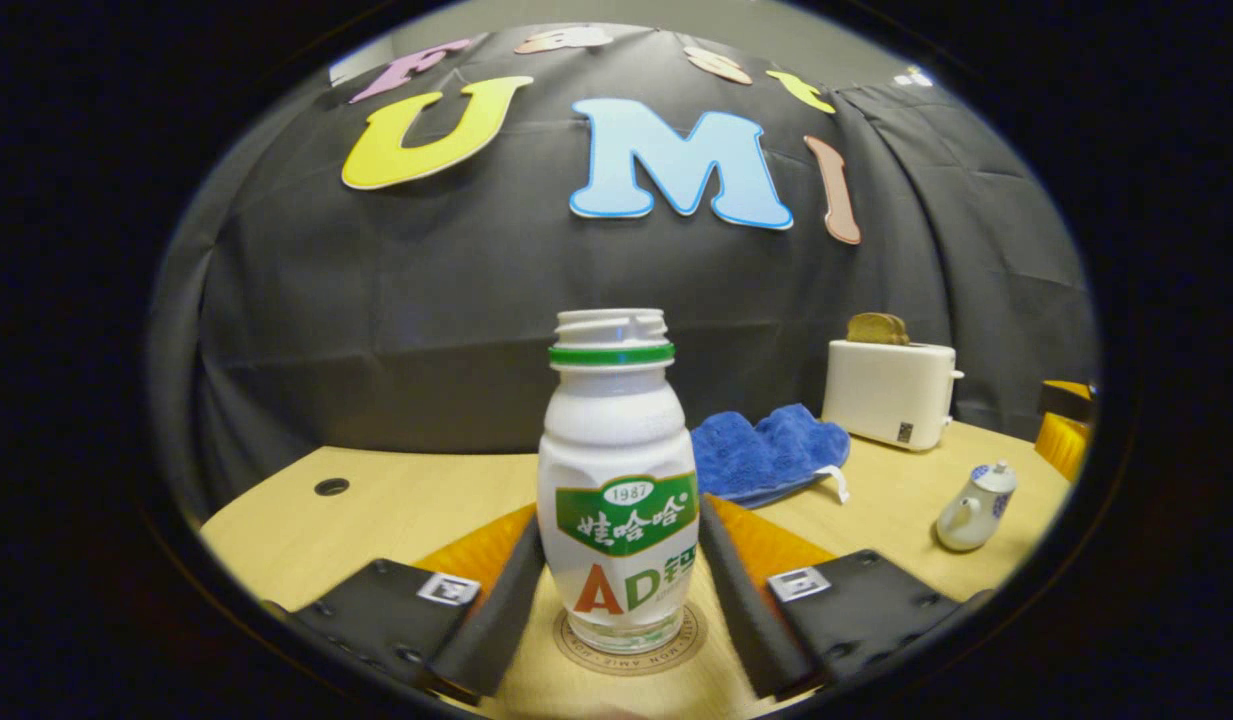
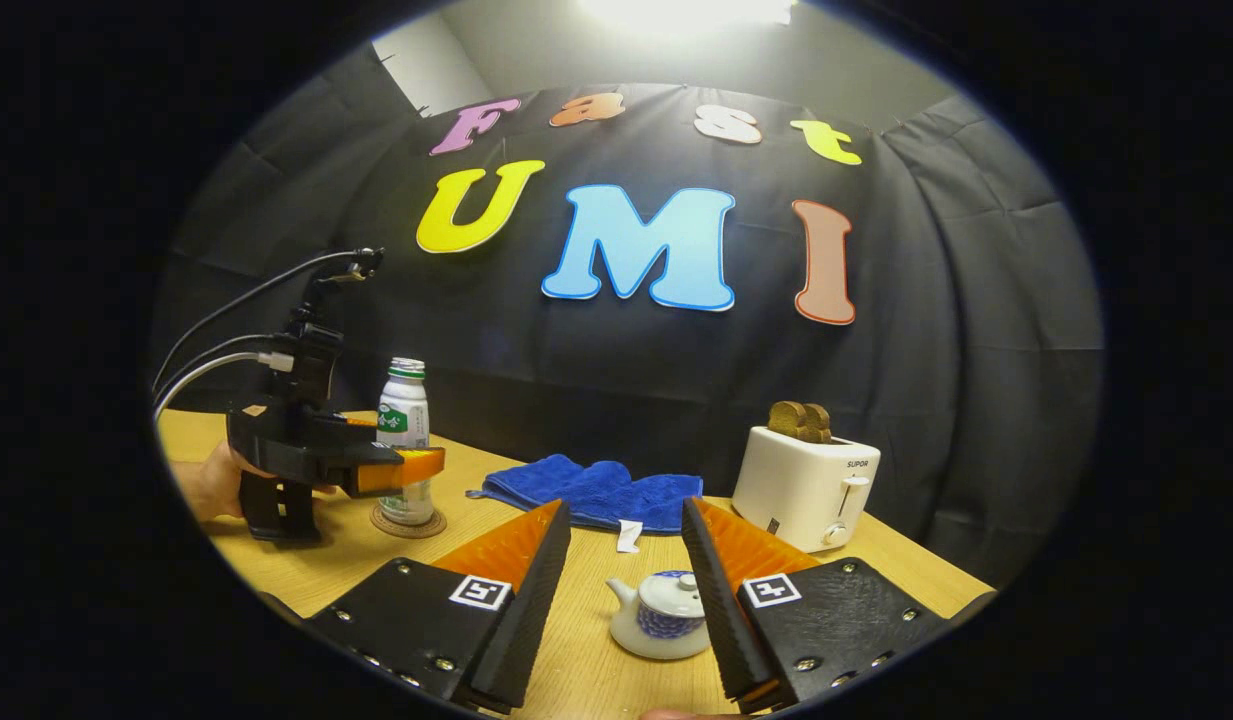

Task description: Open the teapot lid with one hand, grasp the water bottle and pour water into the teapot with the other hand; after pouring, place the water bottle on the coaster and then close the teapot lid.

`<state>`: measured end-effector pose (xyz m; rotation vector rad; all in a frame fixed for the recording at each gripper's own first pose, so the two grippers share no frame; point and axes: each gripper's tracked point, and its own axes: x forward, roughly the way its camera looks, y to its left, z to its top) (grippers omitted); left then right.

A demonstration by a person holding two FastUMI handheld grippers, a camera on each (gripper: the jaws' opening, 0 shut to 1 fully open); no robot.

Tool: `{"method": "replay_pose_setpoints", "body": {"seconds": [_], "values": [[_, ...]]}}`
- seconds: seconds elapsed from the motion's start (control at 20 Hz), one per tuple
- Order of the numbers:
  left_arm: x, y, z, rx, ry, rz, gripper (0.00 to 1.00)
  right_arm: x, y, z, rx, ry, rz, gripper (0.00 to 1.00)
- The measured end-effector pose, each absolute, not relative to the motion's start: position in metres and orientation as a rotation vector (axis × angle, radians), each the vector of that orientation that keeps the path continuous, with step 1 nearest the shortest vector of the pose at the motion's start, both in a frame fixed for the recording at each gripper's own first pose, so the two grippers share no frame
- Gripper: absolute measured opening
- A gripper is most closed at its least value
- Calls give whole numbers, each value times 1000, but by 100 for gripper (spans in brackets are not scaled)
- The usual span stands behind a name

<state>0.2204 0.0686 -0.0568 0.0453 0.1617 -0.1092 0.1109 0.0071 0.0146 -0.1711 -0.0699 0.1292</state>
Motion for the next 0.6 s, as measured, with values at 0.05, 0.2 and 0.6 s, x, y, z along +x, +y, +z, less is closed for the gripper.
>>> {"method": "replay_pose_setpoints", "body": {"seconds": [0.05,0.2,0.6], "values": [[218,71,-52,44,152,-99,93,111,7,14,-169,-69,129,70],[214,76,-49,46,145,-74,100,113,7,11,-164,-62,130,70],[184,74,-46,54,150,-36,100,109,14,9,-138,-63,141,70]]}}
